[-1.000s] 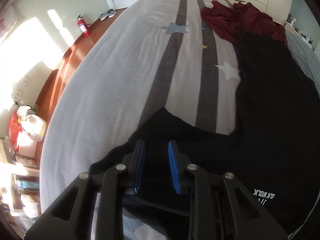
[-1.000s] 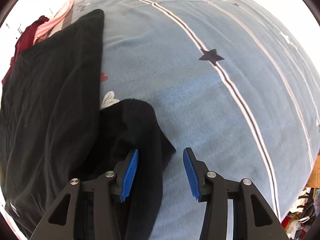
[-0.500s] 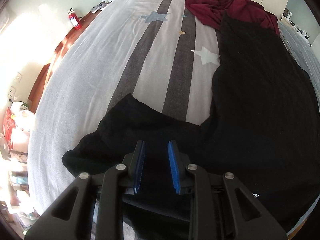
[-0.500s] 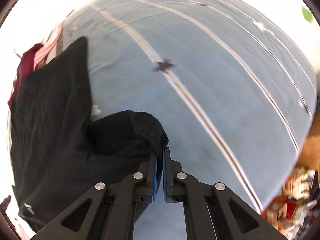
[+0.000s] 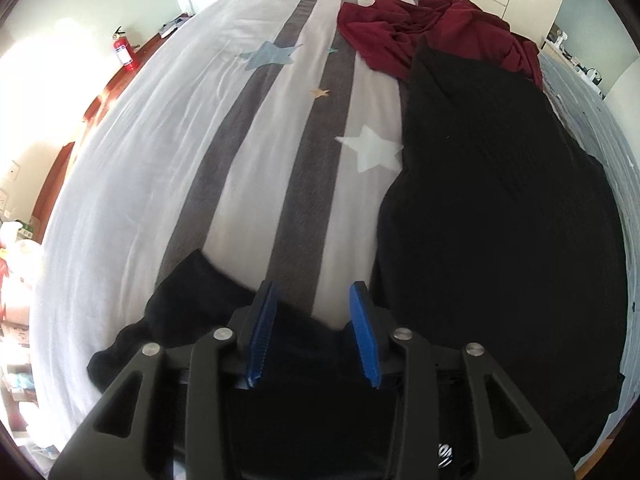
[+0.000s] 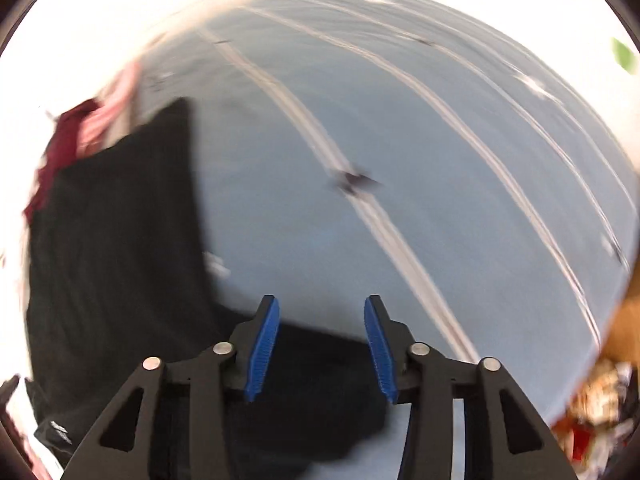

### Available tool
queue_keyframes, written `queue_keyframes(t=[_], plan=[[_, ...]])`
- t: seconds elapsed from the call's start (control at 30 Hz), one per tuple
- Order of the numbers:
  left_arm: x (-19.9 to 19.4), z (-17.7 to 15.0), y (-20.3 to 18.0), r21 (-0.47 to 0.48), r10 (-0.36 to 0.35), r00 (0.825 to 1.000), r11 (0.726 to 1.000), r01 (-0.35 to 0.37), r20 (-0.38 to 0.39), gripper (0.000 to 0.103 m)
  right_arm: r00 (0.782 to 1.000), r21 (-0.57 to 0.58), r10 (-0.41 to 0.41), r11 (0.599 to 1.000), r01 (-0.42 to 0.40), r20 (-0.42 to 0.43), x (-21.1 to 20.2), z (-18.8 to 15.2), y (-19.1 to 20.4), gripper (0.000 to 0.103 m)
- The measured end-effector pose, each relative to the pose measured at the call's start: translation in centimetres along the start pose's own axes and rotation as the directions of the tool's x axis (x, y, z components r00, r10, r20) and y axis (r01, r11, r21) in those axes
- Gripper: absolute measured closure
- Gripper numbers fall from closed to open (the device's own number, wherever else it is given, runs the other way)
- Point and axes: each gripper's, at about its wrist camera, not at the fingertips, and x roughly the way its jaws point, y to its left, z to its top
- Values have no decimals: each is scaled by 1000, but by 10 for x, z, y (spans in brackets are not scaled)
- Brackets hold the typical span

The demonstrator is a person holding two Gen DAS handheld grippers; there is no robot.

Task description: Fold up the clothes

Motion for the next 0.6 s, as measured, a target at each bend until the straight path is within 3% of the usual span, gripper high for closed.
queue_keyframes(t=[0.13,0.27,0.47,0.6], plan=[[25,45,-27,45,-54,998,998,53,30,58,999,-112,47,993,-45,15,59,41,82,62],[55,102,-57,129,-67,995,990,57,75,58,998,-133,65,989,-64,6,116,97,131,62],[93,193,-90,161,-94,981,985,66,170,58,998,-119,46,992,-40,53,184,171,171,57],[120,228,-105,162,-75,979,986,45,187,58,998,-136,29,990,-21,58,213,196,184,57]])
